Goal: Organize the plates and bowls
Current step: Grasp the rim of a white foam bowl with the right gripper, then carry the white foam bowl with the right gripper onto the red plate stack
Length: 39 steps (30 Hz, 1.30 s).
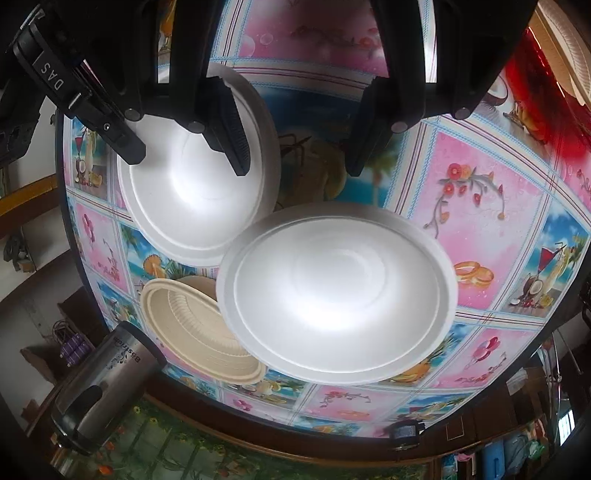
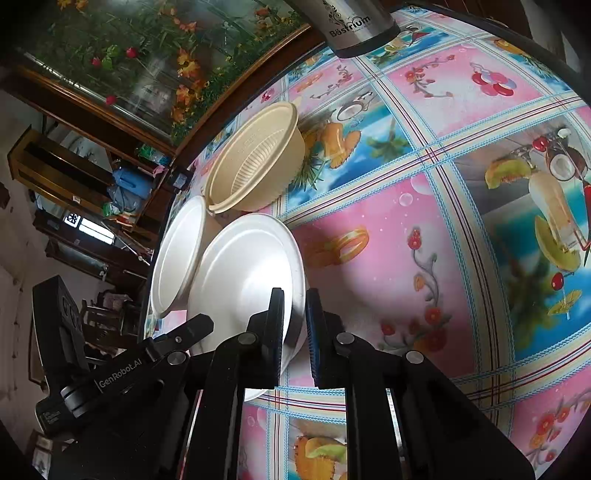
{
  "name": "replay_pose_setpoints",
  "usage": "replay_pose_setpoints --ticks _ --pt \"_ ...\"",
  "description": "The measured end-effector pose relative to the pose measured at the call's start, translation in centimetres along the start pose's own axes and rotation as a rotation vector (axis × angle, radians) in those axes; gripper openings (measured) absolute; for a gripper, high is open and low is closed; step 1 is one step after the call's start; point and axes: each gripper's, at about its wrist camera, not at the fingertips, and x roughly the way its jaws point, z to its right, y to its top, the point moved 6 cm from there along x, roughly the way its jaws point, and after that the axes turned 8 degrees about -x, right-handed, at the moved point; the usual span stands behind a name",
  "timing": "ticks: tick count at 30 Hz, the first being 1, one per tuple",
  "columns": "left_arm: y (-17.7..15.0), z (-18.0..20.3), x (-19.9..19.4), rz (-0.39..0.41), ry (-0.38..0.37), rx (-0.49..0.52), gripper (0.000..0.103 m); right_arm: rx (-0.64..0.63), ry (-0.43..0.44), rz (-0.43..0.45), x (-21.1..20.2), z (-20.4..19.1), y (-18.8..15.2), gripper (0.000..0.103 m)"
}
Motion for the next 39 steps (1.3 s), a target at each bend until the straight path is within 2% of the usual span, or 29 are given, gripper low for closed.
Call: replay_pose_setpoints --ticks 9,18,28,39 --pt "-0.3 0.3 1.6 -0.035 -0.004 0.008 0.05 0.037 0.016 0.001 0.3 0.7 0.0 0.011" --pt "-0.8 1.3 1.5 -0.031 -0.034 0.052 0.014 0.023 0.018 0.023 0.0 0.5 0.0 0.01" --pt "-1.5 1.0 0.9 -0.028 -0.046 0.069 0.012 0.01 0.003 0.021 -0.2 0.1 -0.5 0.008" --pt "-4.8 -0.4 -1.0 -0.028 -0.043 0.108 0.012 -0.007 -0.017 0.01 -2.3 -0.6 -3.9 0.008"
